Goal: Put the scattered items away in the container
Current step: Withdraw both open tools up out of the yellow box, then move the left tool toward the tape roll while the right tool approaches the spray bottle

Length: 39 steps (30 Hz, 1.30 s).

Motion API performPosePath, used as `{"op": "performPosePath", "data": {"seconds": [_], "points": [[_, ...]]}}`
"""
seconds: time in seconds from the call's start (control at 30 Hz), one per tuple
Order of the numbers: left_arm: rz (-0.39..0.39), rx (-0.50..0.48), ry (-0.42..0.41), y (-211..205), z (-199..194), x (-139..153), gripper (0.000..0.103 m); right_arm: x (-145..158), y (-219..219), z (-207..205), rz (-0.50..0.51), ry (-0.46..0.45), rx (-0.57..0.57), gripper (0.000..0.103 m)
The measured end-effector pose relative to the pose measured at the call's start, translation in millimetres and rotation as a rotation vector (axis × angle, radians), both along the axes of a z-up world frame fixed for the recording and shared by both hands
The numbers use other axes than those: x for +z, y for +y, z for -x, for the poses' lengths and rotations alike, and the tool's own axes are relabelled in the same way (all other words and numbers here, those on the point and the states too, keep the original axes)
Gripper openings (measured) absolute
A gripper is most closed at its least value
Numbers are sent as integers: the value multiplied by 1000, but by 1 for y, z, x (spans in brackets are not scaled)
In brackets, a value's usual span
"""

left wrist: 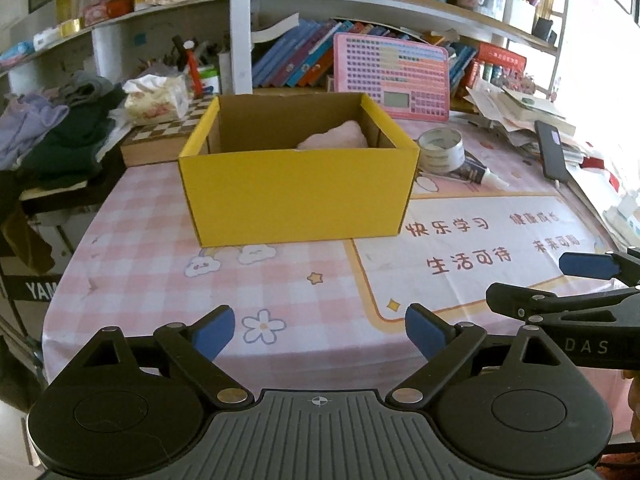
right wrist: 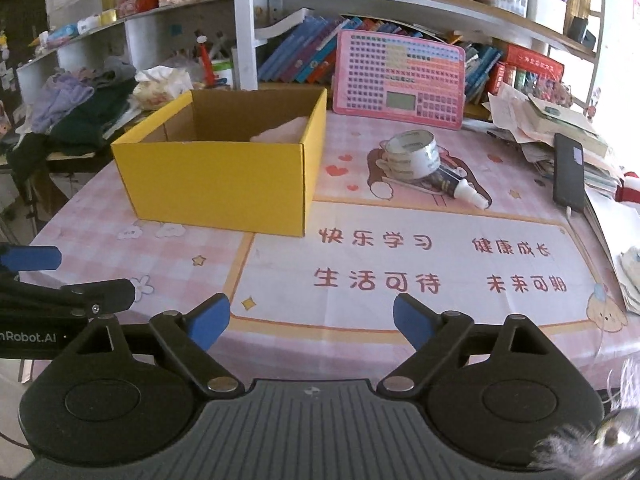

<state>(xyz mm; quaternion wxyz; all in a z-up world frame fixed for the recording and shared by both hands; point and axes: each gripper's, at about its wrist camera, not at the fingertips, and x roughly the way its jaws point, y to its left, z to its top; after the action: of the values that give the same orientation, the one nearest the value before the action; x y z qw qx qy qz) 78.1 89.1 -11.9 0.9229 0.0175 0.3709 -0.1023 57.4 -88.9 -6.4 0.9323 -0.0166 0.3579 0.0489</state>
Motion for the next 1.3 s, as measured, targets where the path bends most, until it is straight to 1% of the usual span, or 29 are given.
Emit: {"op": "performPosePath", "data": {"seconds": [0.43,0.73,1.0,1.3], "points": [[4,-48,19,-18,-6,-3,95,-2,-14,3,11,8,-39,90],[8,-92,38,-42,-17,-5,95,-4,-37,-2,17,18,-82,91],[1,-117,45,-70,-36,-9,95,-9,-64,-21,9,33,-101,91],[13,-142,59,-109,-60,-15,95,-13,-100,-52,28,44,-104,91]]}}
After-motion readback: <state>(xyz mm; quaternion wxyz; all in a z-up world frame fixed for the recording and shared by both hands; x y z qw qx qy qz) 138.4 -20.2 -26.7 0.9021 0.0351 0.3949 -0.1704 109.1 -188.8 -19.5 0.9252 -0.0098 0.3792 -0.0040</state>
